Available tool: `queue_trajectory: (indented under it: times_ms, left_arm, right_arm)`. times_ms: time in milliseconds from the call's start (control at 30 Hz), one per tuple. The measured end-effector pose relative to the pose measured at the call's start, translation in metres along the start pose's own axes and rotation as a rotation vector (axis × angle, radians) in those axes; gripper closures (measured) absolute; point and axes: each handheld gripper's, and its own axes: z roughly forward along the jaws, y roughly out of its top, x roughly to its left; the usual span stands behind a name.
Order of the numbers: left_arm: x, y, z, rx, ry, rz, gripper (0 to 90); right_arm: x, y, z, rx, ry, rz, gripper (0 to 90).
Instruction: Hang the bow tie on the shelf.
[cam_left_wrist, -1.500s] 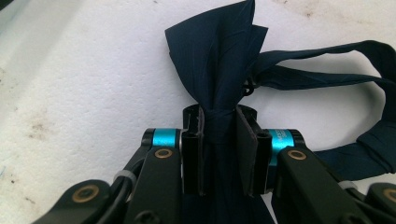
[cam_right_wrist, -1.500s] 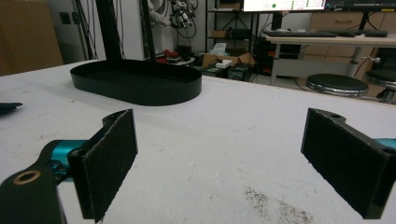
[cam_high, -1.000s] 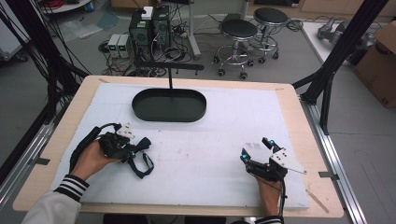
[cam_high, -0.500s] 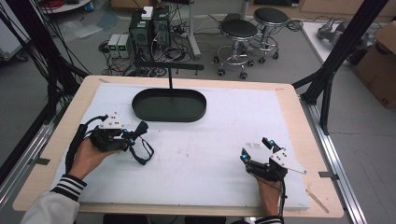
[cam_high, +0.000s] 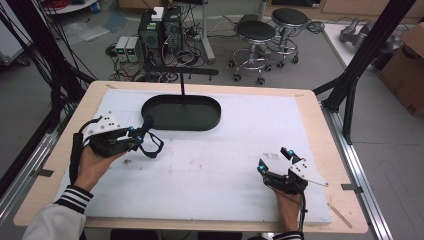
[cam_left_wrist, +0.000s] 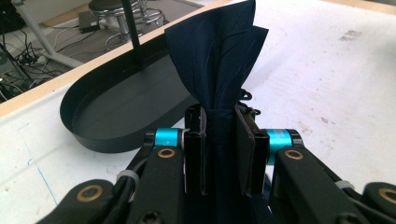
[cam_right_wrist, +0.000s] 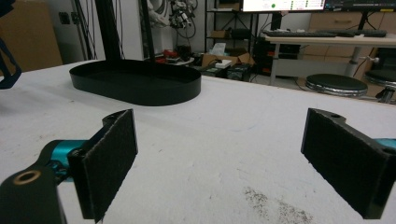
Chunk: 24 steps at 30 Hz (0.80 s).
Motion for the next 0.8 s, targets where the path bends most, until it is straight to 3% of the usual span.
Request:
queue_trajectory:
  times_ms: [300, 567, 800]
  left_arm:
    - [0.003, 0.006, 0.001, -0.029, 0.0, -0.013, 74.9]
    - [0.014, 0.029, 0.002, -0.074, 0.002, -0.016, 75.0]
    - [0.023, 0.055, 0.006, -0.088, 0.017, 0.025, 75.0]
  right_arm:
    - [0.0, 0.0, 0.0, -0.001, 0.001, -0.001, 9.8]
    - [0.0, 0.0, 0.0, 0.0, 0.001, 0.003, 9.8]
    - [0.0, 0.0, 0.0, -0.001, -0.001, 0.004, 9.8]
